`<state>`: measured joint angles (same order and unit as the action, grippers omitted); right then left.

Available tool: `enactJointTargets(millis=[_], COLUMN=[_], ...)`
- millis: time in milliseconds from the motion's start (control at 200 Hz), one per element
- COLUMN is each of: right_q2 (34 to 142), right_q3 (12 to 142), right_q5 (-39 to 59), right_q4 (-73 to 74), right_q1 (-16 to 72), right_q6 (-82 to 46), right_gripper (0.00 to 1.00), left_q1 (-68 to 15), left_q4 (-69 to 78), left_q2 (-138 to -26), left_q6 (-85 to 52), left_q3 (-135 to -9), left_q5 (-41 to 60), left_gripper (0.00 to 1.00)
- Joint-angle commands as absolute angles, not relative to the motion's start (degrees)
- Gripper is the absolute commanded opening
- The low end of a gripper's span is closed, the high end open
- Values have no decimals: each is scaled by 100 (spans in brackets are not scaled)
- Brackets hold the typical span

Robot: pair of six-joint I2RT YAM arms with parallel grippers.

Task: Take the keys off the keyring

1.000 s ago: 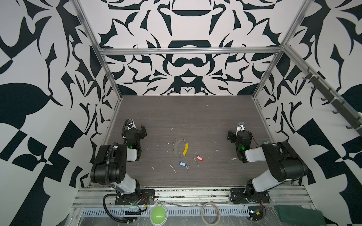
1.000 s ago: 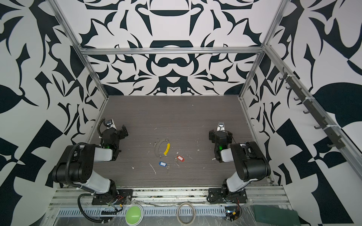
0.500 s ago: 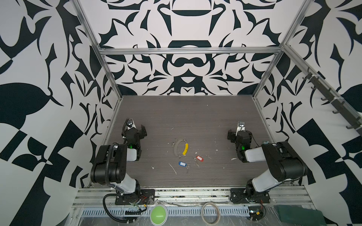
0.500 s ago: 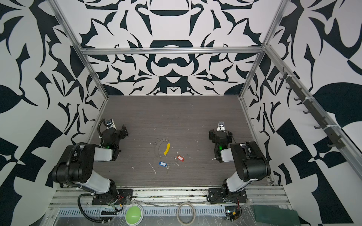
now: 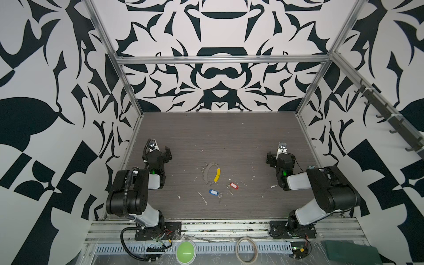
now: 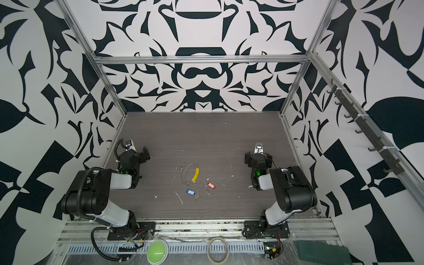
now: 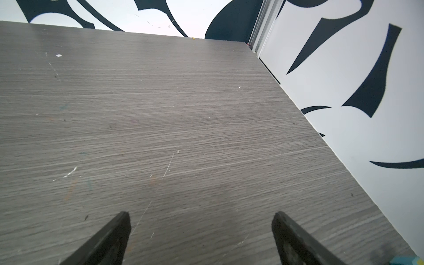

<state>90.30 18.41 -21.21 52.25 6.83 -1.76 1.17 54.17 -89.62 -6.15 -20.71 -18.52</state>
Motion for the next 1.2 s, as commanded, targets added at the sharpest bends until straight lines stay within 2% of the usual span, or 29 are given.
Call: enactJointTargets(millis=[0, 370, 520, 670, 805, 1005, 1100, 1195], right_q2=[8910, 8817, 7373, 6803, 7404, 9120, 8820, 8943], right_q3=[1916, 1872, 2630, 2701, 2258, 1446, 1820, 1835], right_q5=[-2180, -2200, -1903, -1974, -2230, -2079, -2154, -2154], right_q4=[5473, 5622, 3178, 2976, 3745, 6756, 5523, 5670], right_q1=[673, 672, 742, 742, 736, 720, 572, 598], right_q6=[-241, -199, -139, -127, -278, -30, -461, -304], right_gripper=[100, 100, 100, 100, 100, 100, 100, 100], left_q1=[140, 136, 137, 140, 139, 140, 137, 140], left_q4=[5572, 5572, 5577, 5573, 5575, 5572, 5564, 5564], left_q2=[-8981, -8990, -8974, -8975, -8980, -8980, -8984, -8986], left_q6=[-653, -658, -657, -651, -653, -654, -653, -657], left_q3=[-2055, -2055, -2057, -2051, -2051, -2054, -2052, -2051], left_q5=[-1823, -1826, -1819, -1825, -1826, -1820, -1828, -1820], left_gripper=[99, 99, 99, 99, 99, 99, 99, 99])
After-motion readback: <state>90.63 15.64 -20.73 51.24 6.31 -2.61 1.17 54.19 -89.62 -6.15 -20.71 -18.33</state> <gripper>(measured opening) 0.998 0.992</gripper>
